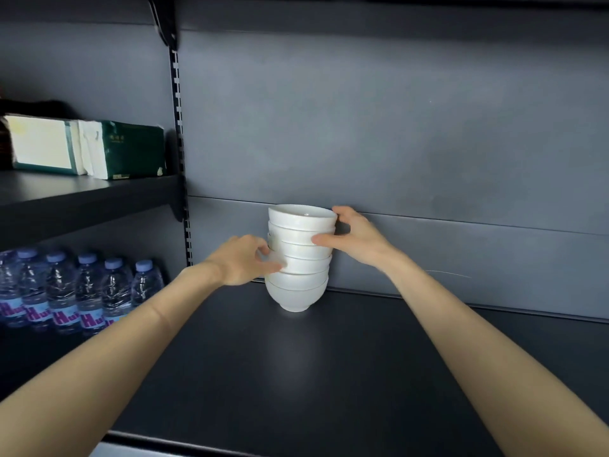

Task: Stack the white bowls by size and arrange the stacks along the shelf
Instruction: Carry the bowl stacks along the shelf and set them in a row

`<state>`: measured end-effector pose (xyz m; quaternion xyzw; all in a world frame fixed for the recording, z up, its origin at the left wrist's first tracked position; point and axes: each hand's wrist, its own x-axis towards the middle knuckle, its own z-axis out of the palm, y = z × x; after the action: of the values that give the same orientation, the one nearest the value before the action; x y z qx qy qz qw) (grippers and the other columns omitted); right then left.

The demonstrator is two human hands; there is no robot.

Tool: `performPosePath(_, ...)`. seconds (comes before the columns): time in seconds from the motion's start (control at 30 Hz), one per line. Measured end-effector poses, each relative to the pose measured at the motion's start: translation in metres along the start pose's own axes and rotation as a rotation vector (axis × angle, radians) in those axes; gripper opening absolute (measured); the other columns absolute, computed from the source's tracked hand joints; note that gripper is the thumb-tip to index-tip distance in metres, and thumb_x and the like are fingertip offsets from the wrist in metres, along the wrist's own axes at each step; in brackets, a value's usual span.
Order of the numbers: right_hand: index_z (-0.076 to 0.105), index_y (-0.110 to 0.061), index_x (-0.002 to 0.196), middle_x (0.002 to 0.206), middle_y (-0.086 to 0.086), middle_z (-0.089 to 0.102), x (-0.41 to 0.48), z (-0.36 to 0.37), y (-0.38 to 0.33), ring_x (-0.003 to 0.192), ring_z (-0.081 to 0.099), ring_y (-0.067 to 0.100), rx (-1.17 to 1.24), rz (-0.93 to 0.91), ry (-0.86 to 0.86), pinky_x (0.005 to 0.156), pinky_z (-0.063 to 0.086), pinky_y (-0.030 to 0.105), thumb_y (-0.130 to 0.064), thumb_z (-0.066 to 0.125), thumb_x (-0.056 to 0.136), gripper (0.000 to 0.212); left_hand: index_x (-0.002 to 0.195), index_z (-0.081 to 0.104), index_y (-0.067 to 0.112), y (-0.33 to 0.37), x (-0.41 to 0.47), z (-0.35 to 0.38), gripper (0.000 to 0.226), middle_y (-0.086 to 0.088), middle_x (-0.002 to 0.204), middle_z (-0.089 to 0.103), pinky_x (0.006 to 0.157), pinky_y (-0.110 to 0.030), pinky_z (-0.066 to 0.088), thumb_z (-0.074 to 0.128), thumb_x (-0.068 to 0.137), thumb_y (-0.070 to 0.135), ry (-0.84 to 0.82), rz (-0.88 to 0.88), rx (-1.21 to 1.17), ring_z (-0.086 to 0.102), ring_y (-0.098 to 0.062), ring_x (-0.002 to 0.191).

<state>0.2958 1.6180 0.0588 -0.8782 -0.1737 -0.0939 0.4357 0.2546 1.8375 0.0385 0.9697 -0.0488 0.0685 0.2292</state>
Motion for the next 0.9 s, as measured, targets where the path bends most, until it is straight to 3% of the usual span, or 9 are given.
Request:
performPosePath(0.2,0.053,-0.020,0.131,0.137,-0.003,0.053,-0.025,-0.035,-0.020,0.126,0.049,0.015,-0.191,-0.028,0.077,0.093,0.037,0.023,-0.038,0.073,0.081,0.057,0.122,0.056,0.020,0.033,-0.023,-0.024,0.044,0.002,0.112,0.063,0.094,-0.034,0.042,0.060,0.088,0.048,0.113,0.145,0.151,0.053,-0.022,0.112)
performPosePath(0.43,0.053,-0.015,0.130,0.137,0.002,0.051,-0.086,-0.093,-0.034,0.129,0.043,0.024,-0.471,-0.013,0.222,0.096,0.038,0.030,-0.035,0.069,0.085,0.052,0.131,0.050,0.021,0.101,-0.046,-0.036,0.050,-0.004,0.127,0.061,0.094,-0.040,0.045,0.055,0.090,0.049,0.188,0.412,0.295,0.054,-0.031,0.116)
performPosePath(0.6,0.052,-0.016,0.131,0.140,0.005,0.046,-0.157,-0.147,-0.034,0.127,0.045,0.026,-0.680,0.085,0.327,0.103,0.039,0.040,-0.036,0.066,0.086,0.051,0.134,0.047,0.022,0.170,-0.061,-0.021,0.049,-0.005,0.132,0.055,0.095,-0.039,0.044,0.052,0.092,0.048,0.239,0.627,0.318,0.050,-0.031,0.120)
performPosePath(0.9,0.045,-0.018,0.137,0.145,0.005,0.038,-0.304,-0.255,0.000,0.124,0.046,0.033,-0.900,0.416,0.477,0.101,0.040,0.044,-0.040,0.063,0.087,0.057,0.133,0.046,0.019,0.320,-0.100,0.047,0.051,-0.005,0.129,0.054,0.095,-0.037,0.038,0.052,0.092,0.048,0.282,0.992,0.240,0.046,-0.027,0.123)
